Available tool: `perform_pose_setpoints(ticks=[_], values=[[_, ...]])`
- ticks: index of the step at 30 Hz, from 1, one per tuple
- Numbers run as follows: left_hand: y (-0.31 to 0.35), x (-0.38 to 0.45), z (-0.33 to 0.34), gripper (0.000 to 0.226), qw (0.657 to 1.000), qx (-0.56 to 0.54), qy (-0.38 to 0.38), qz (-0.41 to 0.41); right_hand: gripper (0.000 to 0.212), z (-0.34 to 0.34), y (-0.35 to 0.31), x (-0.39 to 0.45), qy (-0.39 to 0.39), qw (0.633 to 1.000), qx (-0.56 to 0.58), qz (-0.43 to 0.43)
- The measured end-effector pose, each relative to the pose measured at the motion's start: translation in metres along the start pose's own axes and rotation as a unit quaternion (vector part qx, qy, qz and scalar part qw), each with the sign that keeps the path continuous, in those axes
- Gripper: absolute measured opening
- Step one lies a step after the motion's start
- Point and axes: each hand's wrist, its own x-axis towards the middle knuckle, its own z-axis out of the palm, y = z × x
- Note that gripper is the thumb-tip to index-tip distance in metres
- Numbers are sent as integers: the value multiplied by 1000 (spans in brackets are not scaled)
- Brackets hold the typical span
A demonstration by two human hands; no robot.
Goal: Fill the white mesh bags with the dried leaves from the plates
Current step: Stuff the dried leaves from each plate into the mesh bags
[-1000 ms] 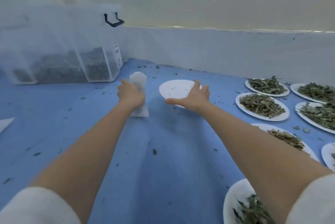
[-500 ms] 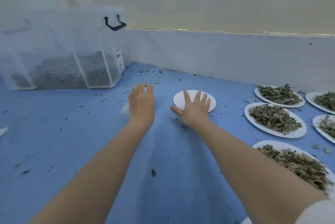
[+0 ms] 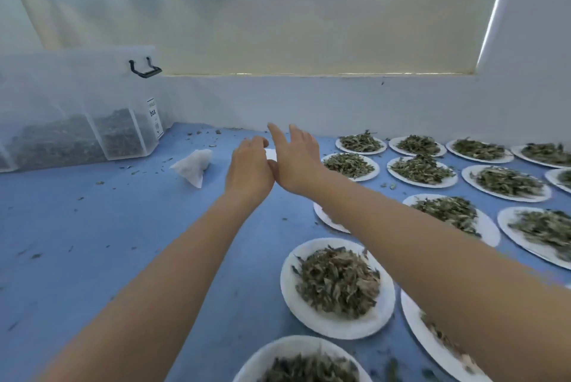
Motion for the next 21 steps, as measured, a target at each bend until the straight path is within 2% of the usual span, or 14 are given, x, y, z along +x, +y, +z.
perform_pose_setpoints(ticks=[3,8,14,19,21], values=[[45,-48,-11,34,998,-33,-40,28,66,-38,11,-56,-11,999,-31,3],[124,-132,-18,26,986,-24,-124,108,63,-90,39,-164,-47,995,-78,30],[199,-227,-8,19,947,2,-256,194,70,-124,77,-286,-122,984,-79,105],[226,-282,14,14,927,-57,-309,204,37,-135,110,-359,-110,979,-122,118],[229,-297,25,18,922,-69,-322,204,34,-144,124,-379,-101,979,-135,113]])
